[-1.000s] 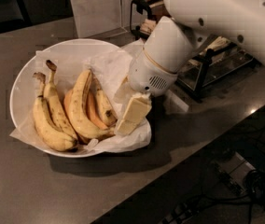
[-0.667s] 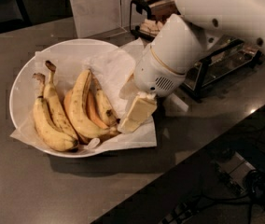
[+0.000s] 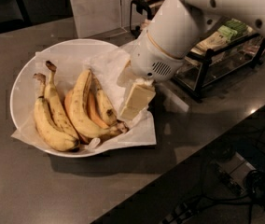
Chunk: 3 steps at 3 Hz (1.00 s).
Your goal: Pick banana from white bowl
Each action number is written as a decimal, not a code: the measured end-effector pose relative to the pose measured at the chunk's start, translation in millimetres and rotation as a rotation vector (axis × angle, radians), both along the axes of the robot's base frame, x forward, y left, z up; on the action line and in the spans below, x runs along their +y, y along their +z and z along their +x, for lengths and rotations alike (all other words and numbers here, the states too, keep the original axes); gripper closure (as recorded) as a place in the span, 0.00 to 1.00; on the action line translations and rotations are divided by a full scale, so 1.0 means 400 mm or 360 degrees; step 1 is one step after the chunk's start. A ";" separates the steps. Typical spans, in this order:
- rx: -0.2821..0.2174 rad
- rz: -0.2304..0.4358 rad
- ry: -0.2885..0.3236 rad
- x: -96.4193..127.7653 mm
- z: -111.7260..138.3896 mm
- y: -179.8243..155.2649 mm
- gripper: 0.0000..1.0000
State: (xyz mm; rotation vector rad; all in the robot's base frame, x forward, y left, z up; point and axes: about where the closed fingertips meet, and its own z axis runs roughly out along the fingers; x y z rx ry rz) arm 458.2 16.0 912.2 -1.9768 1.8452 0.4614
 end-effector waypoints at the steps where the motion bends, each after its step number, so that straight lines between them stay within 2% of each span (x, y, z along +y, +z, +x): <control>1: 0.0009 -0.0024 0.0068 0.026 0.039 0.003 0.35; 2: 0.0057 -0.0019 0.0130 0.056 0.050 -0.016 0.34; 3: 0.0110 -0.0027 0.0170 0.078 0.030 -0.021 0.32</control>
Offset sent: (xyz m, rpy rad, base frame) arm 0.0271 0.0342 -0.0164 -0.0072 0.0781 0.1257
